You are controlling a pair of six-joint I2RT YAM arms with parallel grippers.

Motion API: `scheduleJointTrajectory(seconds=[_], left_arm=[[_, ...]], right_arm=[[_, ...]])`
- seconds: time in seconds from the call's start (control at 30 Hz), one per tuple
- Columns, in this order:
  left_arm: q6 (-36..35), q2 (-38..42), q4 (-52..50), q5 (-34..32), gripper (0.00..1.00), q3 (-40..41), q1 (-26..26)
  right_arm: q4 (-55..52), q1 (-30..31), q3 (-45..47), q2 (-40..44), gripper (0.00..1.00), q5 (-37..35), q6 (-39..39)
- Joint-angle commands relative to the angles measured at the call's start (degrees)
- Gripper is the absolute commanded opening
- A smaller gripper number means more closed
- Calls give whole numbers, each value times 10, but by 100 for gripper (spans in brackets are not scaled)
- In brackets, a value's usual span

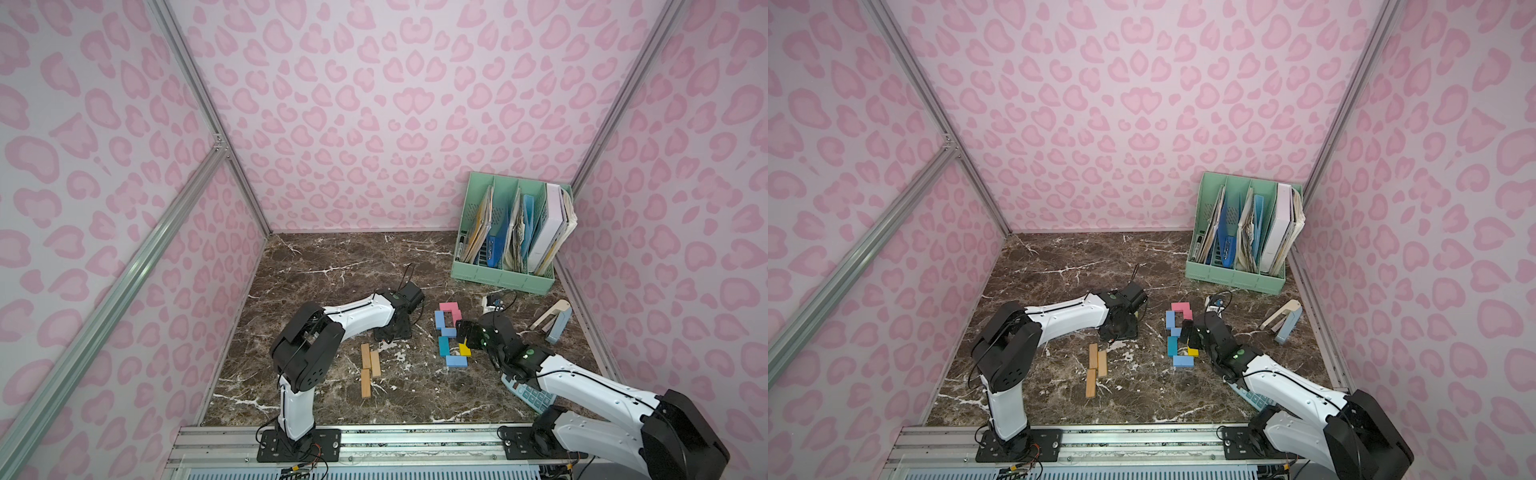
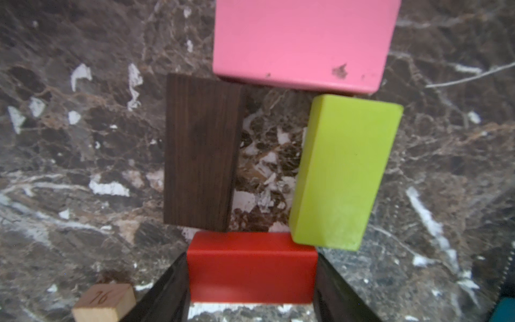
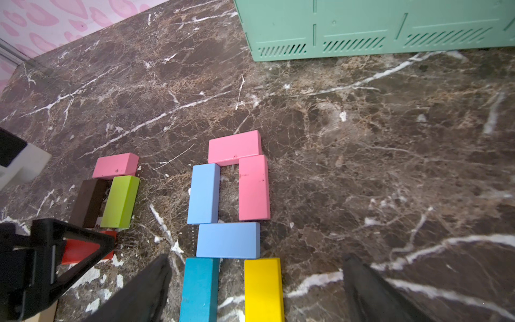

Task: Assemble the number 8 with building blocks
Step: Adjust the building block at the center of the board.

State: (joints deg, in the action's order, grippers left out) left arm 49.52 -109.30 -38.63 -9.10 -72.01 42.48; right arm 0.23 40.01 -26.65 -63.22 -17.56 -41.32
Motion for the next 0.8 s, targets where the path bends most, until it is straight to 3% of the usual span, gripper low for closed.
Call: scheduleJointTrajectory(seconds=[0.0, 0.37, 0.77], left_arm=[[-2, -3, -3, 2, 70, 0, -1], [-5, -3, 0, 3, 73, 0, -3], [-16, -8, 0, 1, 68, -5, -4]], right_arm=[[11, 0, 0, -1, 97, 1, -3], [11, -1, 0, -2, 97, 3, -3], [12, 0, 2, -2, 97, 3, -4]])
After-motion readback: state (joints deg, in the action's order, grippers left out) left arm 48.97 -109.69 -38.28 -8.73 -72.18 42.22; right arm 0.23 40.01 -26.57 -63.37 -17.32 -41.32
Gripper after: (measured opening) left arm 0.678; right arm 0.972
